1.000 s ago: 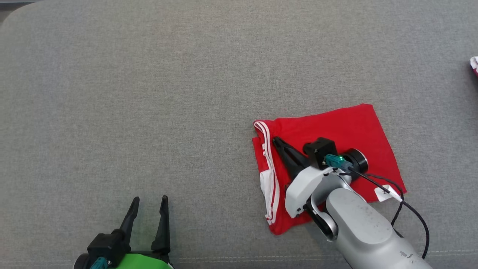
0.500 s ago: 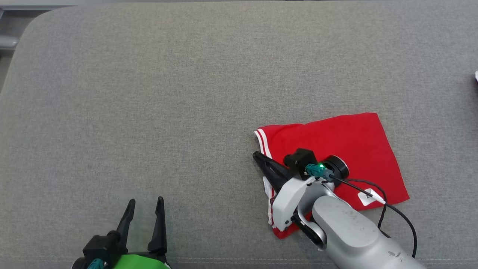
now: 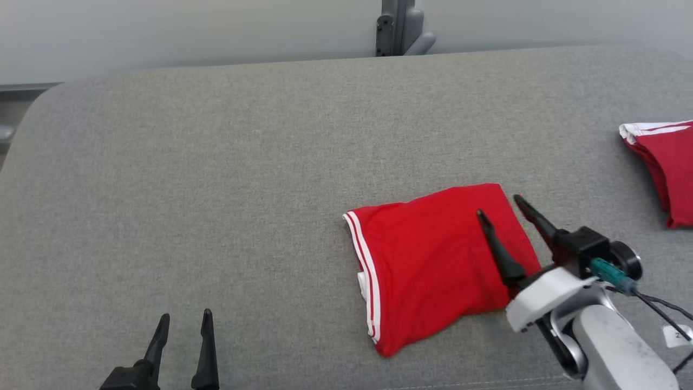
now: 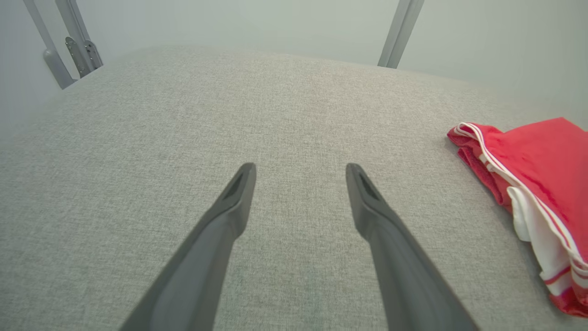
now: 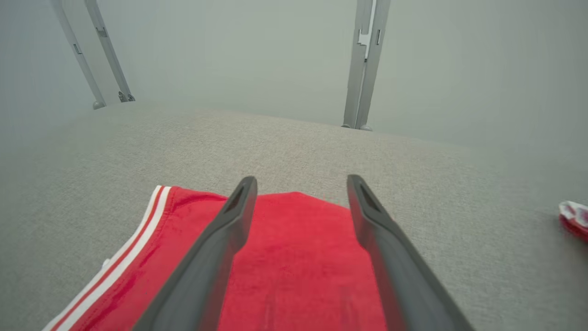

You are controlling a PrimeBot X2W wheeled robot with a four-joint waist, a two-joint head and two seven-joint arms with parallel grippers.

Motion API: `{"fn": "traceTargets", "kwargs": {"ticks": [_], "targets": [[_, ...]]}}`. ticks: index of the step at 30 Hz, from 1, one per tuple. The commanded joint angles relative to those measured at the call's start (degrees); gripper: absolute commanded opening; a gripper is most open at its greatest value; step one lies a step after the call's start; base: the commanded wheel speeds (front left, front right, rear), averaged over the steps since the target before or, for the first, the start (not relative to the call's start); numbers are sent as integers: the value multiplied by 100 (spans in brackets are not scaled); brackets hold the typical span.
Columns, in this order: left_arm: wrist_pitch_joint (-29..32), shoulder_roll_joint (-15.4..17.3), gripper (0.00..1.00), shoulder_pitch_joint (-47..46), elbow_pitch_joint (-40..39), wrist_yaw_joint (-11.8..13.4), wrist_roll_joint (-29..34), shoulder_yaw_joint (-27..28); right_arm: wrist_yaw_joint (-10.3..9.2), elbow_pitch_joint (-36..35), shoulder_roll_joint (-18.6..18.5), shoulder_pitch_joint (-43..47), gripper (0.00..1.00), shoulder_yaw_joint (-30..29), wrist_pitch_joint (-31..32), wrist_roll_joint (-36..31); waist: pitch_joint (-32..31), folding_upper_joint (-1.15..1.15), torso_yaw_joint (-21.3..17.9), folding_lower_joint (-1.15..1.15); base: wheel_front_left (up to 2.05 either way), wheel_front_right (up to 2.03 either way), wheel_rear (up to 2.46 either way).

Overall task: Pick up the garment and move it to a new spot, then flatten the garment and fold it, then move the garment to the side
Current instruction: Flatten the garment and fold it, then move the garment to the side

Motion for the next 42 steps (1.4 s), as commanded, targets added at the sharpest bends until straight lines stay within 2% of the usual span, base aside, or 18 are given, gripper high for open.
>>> {"fn": "traceTargets", "kwargs": {"ticks": [1,9,15,22,27,42], "targets": [[-15,7,100,72,4,-35,66,27,-4,-178,-66,226,100,-222,-11,-86,-323,52,-255,0,0,0,0],[-15,5,100,158,153,-98,95,181,-4,-1158,76,1516,100,-1600,267,-179,-714,52,-343,0,0,0,0],[-15,5,100,136,333,-48,159,420,-3,-1080,354,1905,100,-2082,205,-539,-737,52,-402,0,0,0,0],[-15,4,100,203,502,-134,67,567,-4,-576,684,1732,100,-2301,-8,-838,-706,52,-351,0,0,0,0],[-15,4,100,219,523,-172,75,601,-4,-635,797,1657,100,-2368,-14,-910,-681,52,-288,0,0,0,0],[-15,3,100,140,466,-193,81,508,-4,-658,799,1618,100,-2056,-17,-879,-637,52,-171,0,0,0,0]]}}
